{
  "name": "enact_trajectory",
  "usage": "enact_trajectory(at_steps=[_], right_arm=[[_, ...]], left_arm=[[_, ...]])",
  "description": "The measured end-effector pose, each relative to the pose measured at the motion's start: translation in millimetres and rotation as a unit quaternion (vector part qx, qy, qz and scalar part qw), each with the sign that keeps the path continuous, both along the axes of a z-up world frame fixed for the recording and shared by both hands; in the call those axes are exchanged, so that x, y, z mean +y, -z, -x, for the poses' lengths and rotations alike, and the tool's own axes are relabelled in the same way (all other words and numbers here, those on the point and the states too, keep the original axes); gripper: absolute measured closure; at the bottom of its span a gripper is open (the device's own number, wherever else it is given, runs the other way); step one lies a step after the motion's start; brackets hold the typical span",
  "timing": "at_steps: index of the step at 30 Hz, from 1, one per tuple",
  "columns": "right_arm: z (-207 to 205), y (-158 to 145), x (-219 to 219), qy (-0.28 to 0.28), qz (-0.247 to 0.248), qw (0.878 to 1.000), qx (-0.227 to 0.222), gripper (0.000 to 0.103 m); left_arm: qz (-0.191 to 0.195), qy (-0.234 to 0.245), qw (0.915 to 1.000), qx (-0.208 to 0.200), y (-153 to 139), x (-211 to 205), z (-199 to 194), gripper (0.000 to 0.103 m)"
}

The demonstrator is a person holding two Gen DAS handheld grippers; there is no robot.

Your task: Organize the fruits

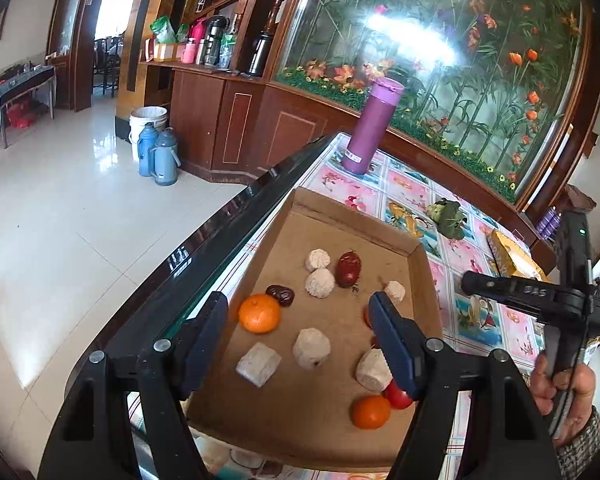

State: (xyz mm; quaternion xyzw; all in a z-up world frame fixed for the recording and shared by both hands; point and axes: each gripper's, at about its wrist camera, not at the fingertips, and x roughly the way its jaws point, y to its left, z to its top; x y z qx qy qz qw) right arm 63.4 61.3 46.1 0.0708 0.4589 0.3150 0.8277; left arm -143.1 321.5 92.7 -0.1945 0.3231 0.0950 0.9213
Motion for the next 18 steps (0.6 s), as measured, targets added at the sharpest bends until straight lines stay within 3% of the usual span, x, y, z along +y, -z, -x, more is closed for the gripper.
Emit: enact_trajectory(at_steps=[4, 8, 12, 15, 18], right_arm=[[13.1, 16.3, 51.6, -0.043, 0.032, 0.999, 0.0, 0.077], [19.5, 32.7, 77.0, -0.052, 0.074, 0.996, -0.009, 0.073], [22.8, 30.9, 68.9, -0.034, 0.076, 0.996, -0.027, 0.048], [32.9, 16.2, 49.3, -0.013, 0.06, 0.997, -0.05, 0.044], [49.6, 4.3, 23.9, 0.014, 0.045, 0.997, -0.068, 0.033]], left_arm=[[-0.003, -0.008, 1.0, -0.005, 1.3, 10.0, 6.7, 0.031], [-0.018, -0.023, 0.9995, -0.006, 2.2, 18.0, 12.2, 0.031], [-0.022, -0.029, 0.9993, -0.004, 3.0, 21.5, 14.7, 0.031], [-0.038, -0.033, 0.9987, -0.004, 1.1, 15.1, 14.8, 0.031], [-0.078, -0.038, 0.9963, -0.003, -3.1, -2.1, 13.8, 0.031]])
